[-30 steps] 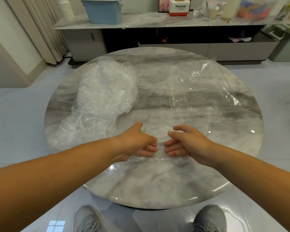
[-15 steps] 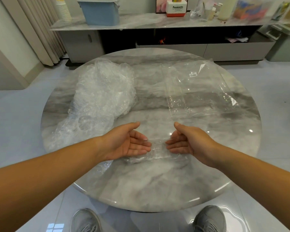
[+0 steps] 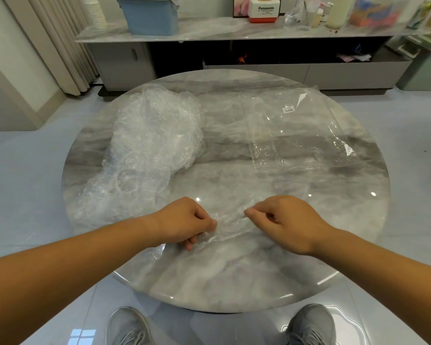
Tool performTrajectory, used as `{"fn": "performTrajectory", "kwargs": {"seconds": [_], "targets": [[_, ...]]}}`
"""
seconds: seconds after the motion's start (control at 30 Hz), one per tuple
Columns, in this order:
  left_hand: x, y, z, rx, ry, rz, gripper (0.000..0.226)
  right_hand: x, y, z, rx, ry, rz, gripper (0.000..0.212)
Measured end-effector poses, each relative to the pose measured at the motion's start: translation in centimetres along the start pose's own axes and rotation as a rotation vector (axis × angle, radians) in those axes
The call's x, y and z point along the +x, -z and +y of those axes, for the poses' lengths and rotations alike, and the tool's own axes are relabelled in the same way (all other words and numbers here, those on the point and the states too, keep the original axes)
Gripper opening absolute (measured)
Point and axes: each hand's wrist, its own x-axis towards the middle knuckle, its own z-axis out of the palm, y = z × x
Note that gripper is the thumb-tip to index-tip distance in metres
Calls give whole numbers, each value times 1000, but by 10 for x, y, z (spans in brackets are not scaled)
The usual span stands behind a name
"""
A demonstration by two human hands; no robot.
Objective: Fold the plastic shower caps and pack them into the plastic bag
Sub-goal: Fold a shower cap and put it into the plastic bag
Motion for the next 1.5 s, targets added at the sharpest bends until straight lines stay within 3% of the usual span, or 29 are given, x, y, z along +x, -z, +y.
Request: {"fn": "performTrajectory", "kwargs": {"seconds": [0.07, 0.13, 0.3, 0.4, 0.5, 0.6, 0.7, 0.9, 1.1, 1.2, 1.33, 1.43, 1.5], "targets": [[-2, 2, 2, 33, -15, -22, 38, -1, -5, -8, -23, 109, 198, 28], [-4, 3, 5, 77, -37, -58, 39, 2, -14, -13, -20, 199, 295, 25], [-8, 0, 7, 160, -98, -149, 38, 10, -33, -12, 90, 199, 68, 11], [-9, 1, 6, 90, -55, -124, 33, 7, -39, -6, 15, 202, -97, 22], [-7, 9, 2, 29, -4, 124, 26, 1, -41, 0, 10, 196, -146, 29], [-6, 17, -2, 230, 73, 354, 46, -3, -42, -1, -46, 218, -139, 42], [-11, 16, 1, 307, 189, 303, 59, -7, -41, -5, -113, 232, -182, 66], [-12, 13, 0, -130, 247, 150, 34, -16, -42, -13, -280, 315, -171, 62], [-16, 12, 10, -736, 312, -1, 12, -22, -44, -19, -374, 306, -150, 64], [-17, 3, 18, -930, 259, -21, 23, -22, -39, -21, -333, 308, -184, 63], [-16, -11, 22, -996, 236, -53, 44, -22, -32, -10, -40, 330, -195, 50], [-13, -22, 21, -997, 237, -68, 53, -26, -29, -1, 106, 287, -28, 31], [-12, -28, 20, -964, 231, -62, 54, -27, -26, 0, 67, 297, 121, 26]]}}
